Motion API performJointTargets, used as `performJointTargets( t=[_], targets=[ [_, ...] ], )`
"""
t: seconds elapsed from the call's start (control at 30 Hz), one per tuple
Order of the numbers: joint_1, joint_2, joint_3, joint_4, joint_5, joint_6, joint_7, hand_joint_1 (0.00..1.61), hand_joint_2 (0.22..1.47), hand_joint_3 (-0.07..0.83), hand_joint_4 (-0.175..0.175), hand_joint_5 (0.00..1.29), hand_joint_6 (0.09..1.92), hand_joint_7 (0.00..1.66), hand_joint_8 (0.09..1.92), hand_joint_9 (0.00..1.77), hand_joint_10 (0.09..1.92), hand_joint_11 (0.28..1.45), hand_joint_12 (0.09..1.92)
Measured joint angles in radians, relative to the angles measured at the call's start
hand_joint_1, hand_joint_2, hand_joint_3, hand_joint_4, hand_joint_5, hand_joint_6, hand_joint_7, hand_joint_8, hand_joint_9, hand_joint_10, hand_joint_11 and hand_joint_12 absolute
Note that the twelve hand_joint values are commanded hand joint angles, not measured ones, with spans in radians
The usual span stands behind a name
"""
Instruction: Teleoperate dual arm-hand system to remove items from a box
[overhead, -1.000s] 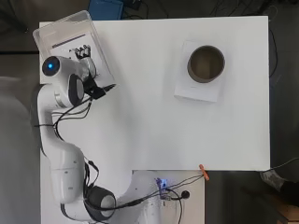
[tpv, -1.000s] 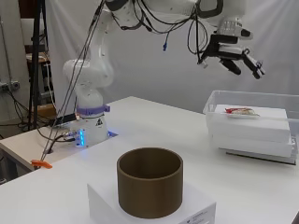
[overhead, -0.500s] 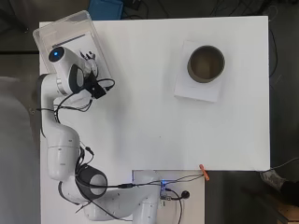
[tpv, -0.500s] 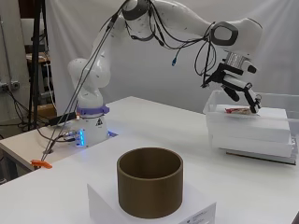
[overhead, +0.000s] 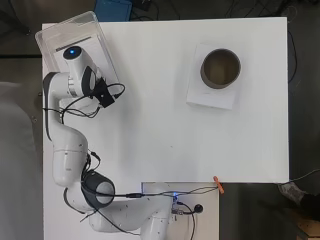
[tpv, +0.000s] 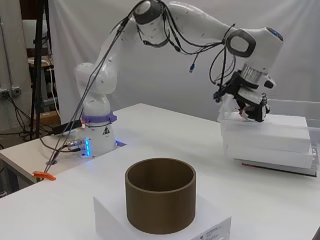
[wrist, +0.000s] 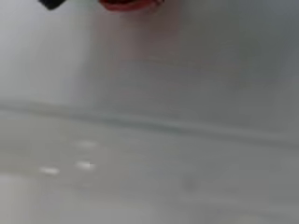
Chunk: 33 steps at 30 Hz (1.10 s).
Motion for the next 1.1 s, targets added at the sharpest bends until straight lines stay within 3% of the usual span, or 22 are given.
performJointTargets(
  t=[0.03,0.07,0.13,0.23,0.43,0.63,0.8,0.93,1.1],
  targets=[
    [0.010,0.004,-0.027,0.011,-0.011,-0.020,0.015,1.06,1.28,0.006,0.175,0.63,1.92,0.95,1.92,1.22,1.92,1.00,1.86],
    [0.025,0.006,-0.054,0.022,-0.025,-0.029,0.029,1.00,1.29,0.006,0.156,0.63,1.79,0.93,1.92,1.20,1.92,0.98,1.86],
    [0.083,0.011,-0.141,0.032,-0.050,-0.024,0.042,0.94,1.25,-0.004,0.166,0.72,1.47,0.94,1.92,1.21,1.92,0.98,1.88],
    [0.158,0.014,-0.281,0.010,-0.048,-0.016,0.050,0.93,1.22,-0.003,0.175,0.79,1.29,0.96,1.92,1.19,1.92,0.90,1.89],
    [0.432,-0.021,-0.622,-0.164,-0.042,0.001,0.012,0.95,1.19,-0.002,0.175,0.83,1.21,1.03,1.92,1.29,1.92,1.03,1.92],
    [0.602,-0.013,-0.888,-0.348,-0.094,0.064,-0.083,0.94,1.20,0.002,0.175,0.81,1.25,1.05,1.92,1.32,1.92,1.04,1.92],
    [0.491,0.172,-0.925,-0.391,-0.229,0.166,-0.099,0.94,1.21,-0.001,0.175,0.81,1.26,1.11,1.92,1.42,1.92,1.12,1.92],
    [0.430,0.366,-0.926,-0.351,-0.358,0.212,0.005,0.95,1.19,-0.002,0.175,0.83,1.22,1.16,1.92,1.47,1.92,1.14,1.92],
    [0.564,0.706,-1.063,-0.266,-0.617,0.225,0.159,0.96,1.18,-0.002,0.175,0.85,1.18,1.17,1.92,1.49,1.92,1.16,1.92]
  ],
)
